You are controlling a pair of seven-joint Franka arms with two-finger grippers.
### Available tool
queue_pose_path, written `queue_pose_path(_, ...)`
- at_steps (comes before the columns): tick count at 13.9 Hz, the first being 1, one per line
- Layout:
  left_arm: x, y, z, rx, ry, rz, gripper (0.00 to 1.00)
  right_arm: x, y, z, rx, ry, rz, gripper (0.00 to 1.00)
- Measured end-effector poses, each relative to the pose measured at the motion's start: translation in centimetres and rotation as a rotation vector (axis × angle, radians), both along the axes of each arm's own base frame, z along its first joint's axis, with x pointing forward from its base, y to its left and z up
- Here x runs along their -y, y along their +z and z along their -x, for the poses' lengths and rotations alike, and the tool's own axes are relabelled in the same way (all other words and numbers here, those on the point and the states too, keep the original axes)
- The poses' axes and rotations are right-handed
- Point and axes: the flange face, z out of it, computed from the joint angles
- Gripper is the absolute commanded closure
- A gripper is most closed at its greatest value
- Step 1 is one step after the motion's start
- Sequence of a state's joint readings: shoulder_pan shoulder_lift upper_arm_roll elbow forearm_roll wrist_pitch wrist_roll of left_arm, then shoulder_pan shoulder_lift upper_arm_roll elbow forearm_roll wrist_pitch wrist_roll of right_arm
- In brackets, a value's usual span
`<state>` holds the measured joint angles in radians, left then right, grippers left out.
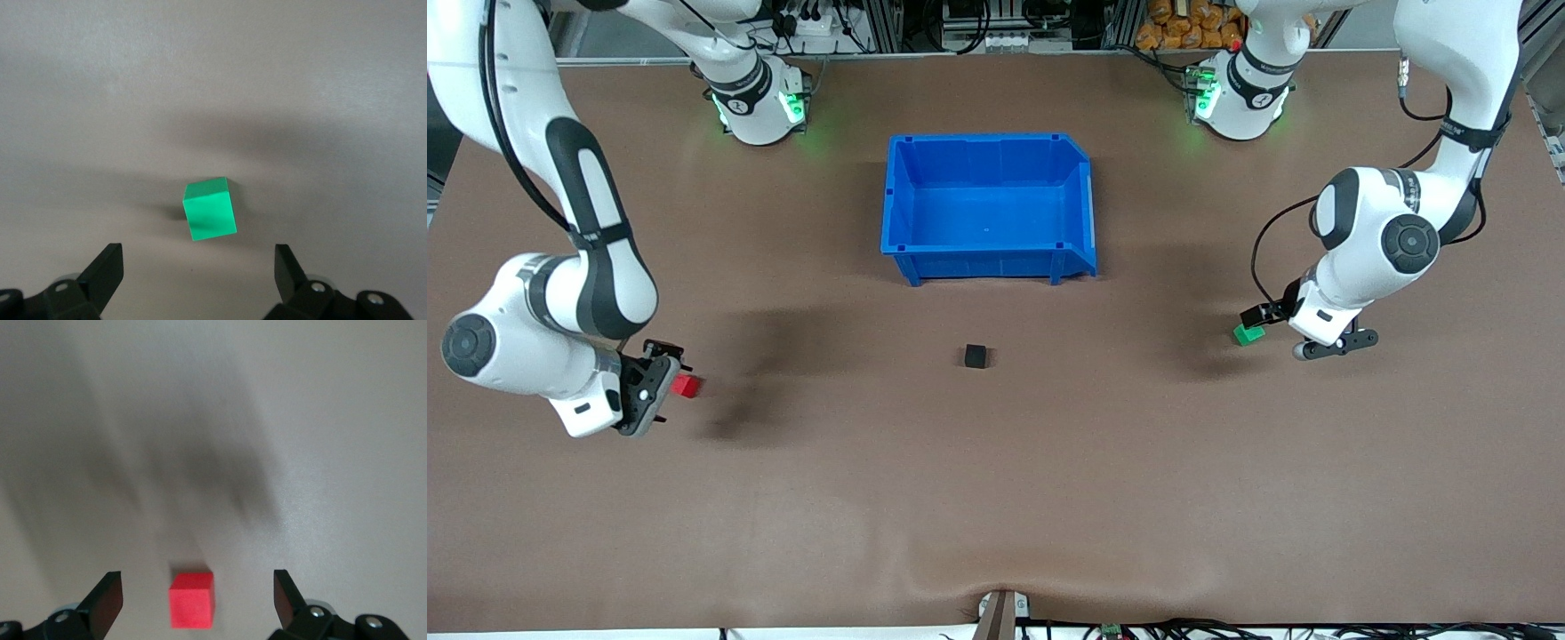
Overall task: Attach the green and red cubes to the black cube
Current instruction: 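Close the right gripper on the red cube while the left gripper grasps green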
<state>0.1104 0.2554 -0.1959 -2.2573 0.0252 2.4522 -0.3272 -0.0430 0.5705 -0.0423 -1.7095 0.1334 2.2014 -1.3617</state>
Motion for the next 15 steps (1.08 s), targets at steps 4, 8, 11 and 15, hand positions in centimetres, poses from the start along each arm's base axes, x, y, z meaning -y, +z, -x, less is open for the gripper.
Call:
queue_pose_path(4,0.3,-2.0,-0.3,0.003,0.071,0.008,0.00,3.1,-3.8,0.1,-0.044,0.004,-0.005,0.00)
queue_pose_path(8,0.4,-3.6,-0.8,-0.009,0.108,0.014,0.00,4.2,-5.5,0.8,-0.075,-0.013,-0.010,0.00)
queue_pose_path(11,0.4,-4.1,-1.3,-0.011,0.148,0.015,0.00,4.0,-6.0,1.2,-0.092,-0.011,-0.014,0.00)
queue_pose_path(15,0.5,-4.8,-1.7,-0.018,0.174,0.018,0.08,3.9,-6.4,1.6,-0.104,-0.011,-0.016,0.84)
